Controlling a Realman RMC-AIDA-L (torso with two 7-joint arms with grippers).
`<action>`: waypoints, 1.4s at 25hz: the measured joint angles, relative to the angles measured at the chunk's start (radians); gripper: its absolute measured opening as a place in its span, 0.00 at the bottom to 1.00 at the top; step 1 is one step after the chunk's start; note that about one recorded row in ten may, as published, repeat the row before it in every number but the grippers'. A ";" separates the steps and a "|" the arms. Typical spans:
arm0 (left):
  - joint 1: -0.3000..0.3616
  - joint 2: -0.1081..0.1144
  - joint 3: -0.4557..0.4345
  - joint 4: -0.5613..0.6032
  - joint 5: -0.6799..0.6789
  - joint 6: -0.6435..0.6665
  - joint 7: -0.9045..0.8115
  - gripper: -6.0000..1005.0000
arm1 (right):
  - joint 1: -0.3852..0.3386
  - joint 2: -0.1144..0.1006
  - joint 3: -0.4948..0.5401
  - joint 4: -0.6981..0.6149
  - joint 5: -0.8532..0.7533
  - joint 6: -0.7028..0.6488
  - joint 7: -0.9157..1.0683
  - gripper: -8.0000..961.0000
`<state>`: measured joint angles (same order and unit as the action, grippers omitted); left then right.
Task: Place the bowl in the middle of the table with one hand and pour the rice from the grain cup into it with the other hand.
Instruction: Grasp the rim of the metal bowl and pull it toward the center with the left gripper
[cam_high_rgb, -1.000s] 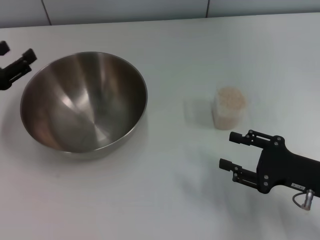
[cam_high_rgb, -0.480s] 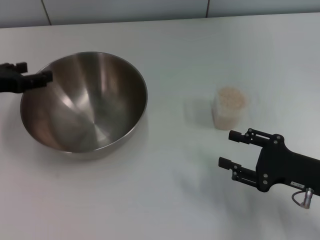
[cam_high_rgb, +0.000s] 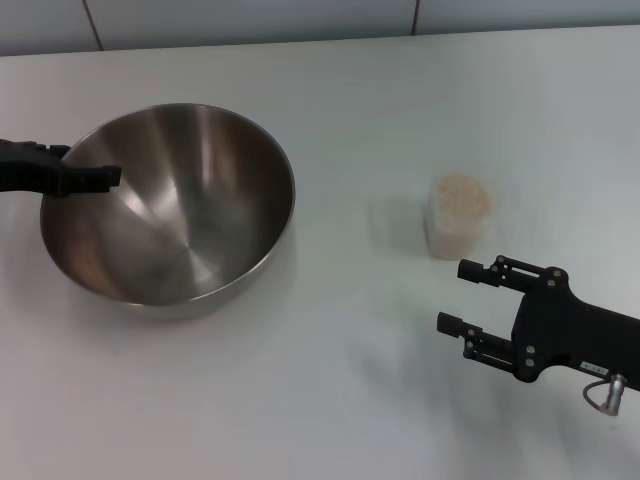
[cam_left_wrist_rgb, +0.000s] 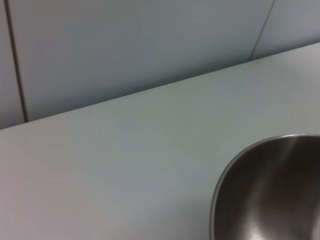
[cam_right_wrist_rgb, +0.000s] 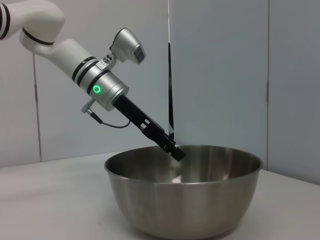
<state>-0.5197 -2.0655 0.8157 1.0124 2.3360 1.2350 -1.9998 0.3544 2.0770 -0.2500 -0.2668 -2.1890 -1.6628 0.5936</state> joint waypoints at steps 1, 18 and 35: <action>-0.001 0.000 0.002 0.002 0.001 0.001 -0.001 0.82 | 0.000 0.000 0.000 0.000 0.000 0.000 0.000 0.66; -0.005 0.000 0.028 0.006 0.027 -0.003 0.000 0.77 | 0.000 0.002 0.005 0.000 0.000 0.000 0.000 0.66; -0.015 0.001 0.029 0.014 0.045 -0.007 -0.008 0.32 | 0.000 0.002 0.008 0.006 0.000 -0.002 0.000 0.65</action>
<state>-0.5348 -2.0648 0.8452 1.0264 2.3812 1.2279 -2.0078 0.3544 2.0786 -0.2423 -0.2608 -2.1889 -1.6644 0.5936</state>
